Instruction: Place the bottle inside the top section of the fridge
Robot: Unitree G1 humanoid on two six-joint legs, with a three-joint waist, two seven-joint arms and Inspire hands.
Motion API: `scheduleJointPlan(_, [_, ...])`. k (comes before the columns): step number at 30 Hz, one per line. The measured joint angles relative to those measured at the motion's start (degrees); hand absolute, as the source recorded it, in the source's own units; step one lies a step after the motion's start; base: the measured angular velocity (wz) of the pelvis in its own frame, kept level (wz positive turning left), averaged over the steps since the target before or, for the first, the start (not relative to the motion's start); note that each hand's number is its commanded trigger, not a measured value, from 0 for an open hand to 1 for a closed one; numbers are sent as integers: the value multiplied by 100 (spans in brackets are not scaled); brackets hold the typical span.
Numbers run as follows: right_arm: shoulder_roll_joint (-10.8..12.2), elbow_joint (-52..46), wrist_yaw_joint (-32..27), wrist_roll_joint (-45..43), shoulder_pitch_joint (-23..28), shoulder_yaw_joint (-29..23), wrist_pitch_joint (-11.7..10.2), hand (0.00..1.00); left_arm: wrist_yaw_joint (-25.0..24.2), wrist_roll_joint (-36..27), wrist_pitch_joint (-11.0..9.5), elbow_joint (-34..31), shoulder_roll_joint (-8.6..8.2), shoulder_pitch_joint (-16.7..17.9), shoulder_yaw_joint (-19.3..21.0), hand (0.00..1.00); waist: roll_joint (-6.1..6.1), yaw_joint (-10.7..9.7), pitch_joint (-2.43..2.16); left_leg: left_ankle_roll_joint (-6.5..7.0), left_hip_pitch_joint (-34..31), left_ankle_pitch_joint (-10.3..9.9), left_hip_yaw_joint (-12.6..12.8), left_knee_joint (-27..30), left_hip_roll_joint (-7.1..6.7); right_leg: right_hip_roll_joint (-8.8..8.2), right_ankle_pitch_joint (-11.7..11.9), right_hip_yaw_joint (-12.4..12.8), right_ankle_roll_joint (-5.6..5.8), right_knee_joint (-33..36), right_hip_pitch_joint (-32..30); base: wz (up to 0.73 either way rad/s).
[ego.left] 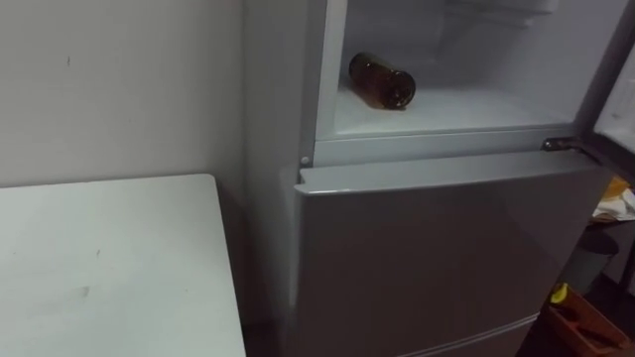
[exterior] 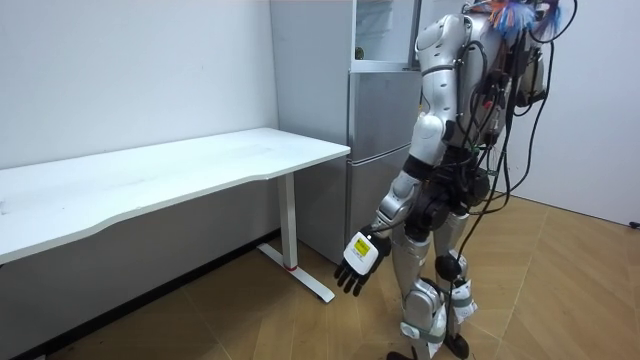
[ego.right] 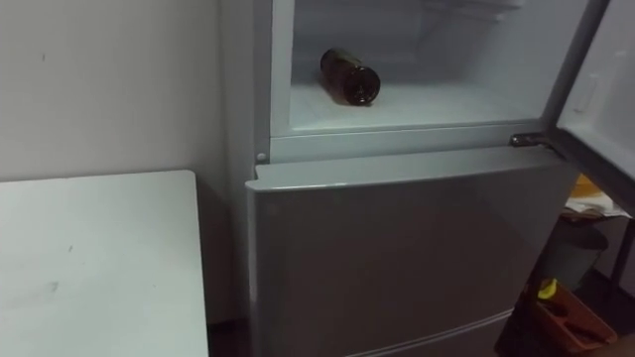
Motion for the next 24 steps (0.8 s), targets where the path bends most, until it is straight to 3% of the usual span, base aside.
scheduleJointPlan(9, [37, -614, 40, -1, 10, 510, 245, 0, 27, -4, -61, 9, -108, 11, 2, 0, 1, -97, 0, 0, -3, 0, 20, 15, -21, -24, -92, 81, -18, 234, -135, -3])
scheduleJointPlan(17, [45, -785, 33, -77, 10, 831, 252, 0, 77, -14, -192, 165, -118, -11, -5, 0, 10, -20, 7, 0, 43, 0, 20, 65, -22, -16, -91, 157, -20, 281, -122, -3])
scheduleJointPlan(24, [192, -1422, 61, -699, 257, 909, 251, 0, 78, -9, -195, 339, -125, -18, -14, 0, 132, 96, 27, -7, 28, -6, 21, 69, 10, 24, -78, 181, -41, 277, -135, -1])
